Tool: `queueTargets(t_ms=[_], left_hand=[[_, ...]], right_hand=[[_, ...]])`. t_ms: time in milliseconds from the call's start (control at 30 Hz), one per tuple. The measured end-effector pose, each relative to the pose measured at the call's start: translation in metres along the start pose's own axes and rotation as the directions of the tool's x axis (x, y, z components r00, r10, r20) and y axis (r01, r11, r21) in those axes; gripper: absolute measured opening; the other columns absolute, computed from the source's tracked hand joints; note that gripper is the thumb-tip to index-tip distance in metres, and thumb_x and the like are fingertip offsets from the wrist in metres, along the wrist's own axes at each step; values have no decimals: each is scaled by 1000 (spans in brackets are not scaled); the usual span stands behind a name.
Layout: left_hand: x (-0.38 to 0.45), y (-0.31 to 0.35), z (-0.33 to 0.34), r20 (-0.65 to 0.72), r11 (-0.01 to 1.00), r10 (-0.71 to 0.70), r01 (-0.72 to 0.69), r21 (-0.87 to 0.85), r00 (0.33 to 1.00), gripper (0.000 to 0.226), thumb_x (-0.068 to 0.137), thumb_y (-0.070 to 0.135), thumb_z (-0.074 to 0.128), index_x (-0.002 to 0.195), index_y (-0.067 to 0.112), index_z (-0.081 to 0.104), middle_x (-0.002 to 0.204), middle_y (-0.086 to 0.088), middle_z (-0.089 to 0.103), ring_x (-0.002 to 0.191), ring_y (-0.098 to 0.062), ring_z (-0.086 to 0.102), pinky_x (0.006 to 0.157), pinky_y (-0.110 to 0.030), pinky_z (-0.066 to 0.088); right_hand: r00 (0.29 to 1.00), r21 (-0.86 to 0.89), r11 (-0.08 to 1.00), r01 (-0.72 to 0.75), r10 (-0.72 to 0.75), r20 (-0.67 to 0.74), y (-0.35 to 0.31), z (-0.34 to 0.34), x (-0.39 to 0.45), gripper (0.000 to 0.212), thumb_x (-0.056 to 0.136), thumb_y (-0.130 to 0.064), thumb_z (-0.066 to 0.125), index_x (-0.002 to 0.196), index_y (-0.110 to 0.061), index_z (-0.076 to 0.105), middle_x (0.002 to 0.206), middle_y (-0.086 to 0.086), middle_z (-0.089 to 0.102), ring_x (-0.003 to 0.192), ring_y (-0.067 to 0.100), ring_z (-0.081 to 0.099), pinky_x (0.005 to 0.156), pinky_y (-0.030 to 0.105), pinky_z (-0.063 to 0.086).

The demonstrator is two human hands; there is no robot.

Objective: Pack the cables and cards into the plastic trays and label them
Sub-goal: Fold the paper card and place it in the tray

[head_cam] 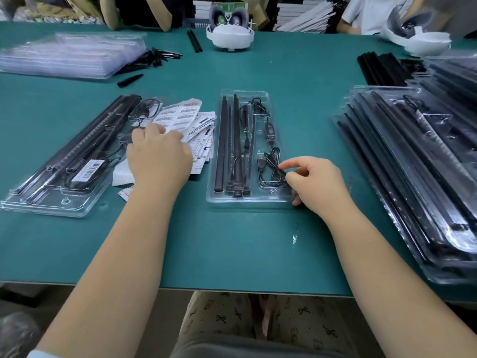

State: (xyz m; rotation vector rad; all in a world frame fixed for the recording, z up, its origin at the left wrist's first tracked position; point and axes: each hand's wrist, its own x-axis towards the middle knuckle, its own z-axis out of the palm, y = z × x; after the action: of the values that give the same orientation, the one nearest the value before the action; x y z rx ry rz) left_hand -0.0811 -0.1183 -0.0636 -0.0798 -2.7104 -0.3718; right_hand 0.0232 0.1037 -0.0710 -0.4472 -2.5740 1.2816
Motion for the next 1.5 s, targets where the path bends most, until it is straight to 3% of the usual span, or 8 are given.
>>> queueTargets(t_ms=[300,433,567,700,900,1133,1300,1500], left_hand=[[-2,1,3,118,995,67,-75,70,991,28,90,28,50,109,27,70,134,-8,47,116,-34,35,95,-40,33],[-2,5,6,104,984,122,-134,118,987,27,91,28,53,106,17,72,134,-4,51,118,-32,36,94,-39,31],[-4,7,7,81,991,76,-84,103,994,30,90,31,52,111,19,69,137,-6,46,120,-31,33,94,-40,26],[-8,10,9,188,971,63,-103,214,980,40,94,46,43,118,20,63,138,-9,42,122,-31,30,94,-41,24],[-6,22,11,113,930,171,-198,310,979,23,89,12,52,105,12,69,121,-4,57,111,-30,39,83,-36,27],[-8,18,11,21,963,205,-205,177,979,24,88,12,52,101,18,71,94,-7,68,99,-29,47,74,-34,19],[-9,18,15,11,975,139,-139,174,990,30,89,26,51,116,14,58,112,-10,60,105,-31,43,77,-37,23],[-2,13,18,332,963,21,-108,247,943,59,95,45,29,149,25,19,137,-15,30,122,-34,30,95,-46,27]], right_hand=[[1000,4,1000,-2,2,10,1,0,2,33,80,-9,49,84,-37,64,63,-3,60,38,10,58,46,11,43],[1000,7,1000,-5,5,13,2,0,2,32,80,-9,49,83,-38,63,62,-3,59,38,10,58,47,14,45],[1000,8,1000,-3,3,11,3,1,3,32,80,-9,49,87,-35,65,62,-4,59,38,10,58,49,16,46],[1000,2,1000,-2,2,10,3,1,3,31,81,-9,49,87,-35,65,62,-3,59,38,9,58,48,14,45],[1000,17,1000,-12,12,13,2,1,3,31,80,-9,48,83,-36,63,65,0,58,37,10,57,46,14,44],[1000,21,1000,-16,16,17,3,1,3,31,81,-9,48,82,-36,63,64,-1,58,38,11,57,44,14,43],[1000,26,1000,-15,14,19,3,1,3,31,81,-10,48,82,-36,63,64,-1,57,38,11,57,44,14,42],[1000,26,1000,-11,11,25,3,0,3,30,82,-10,48,82,-36,62,64,-1,58,38,10,58,44,13,42]])
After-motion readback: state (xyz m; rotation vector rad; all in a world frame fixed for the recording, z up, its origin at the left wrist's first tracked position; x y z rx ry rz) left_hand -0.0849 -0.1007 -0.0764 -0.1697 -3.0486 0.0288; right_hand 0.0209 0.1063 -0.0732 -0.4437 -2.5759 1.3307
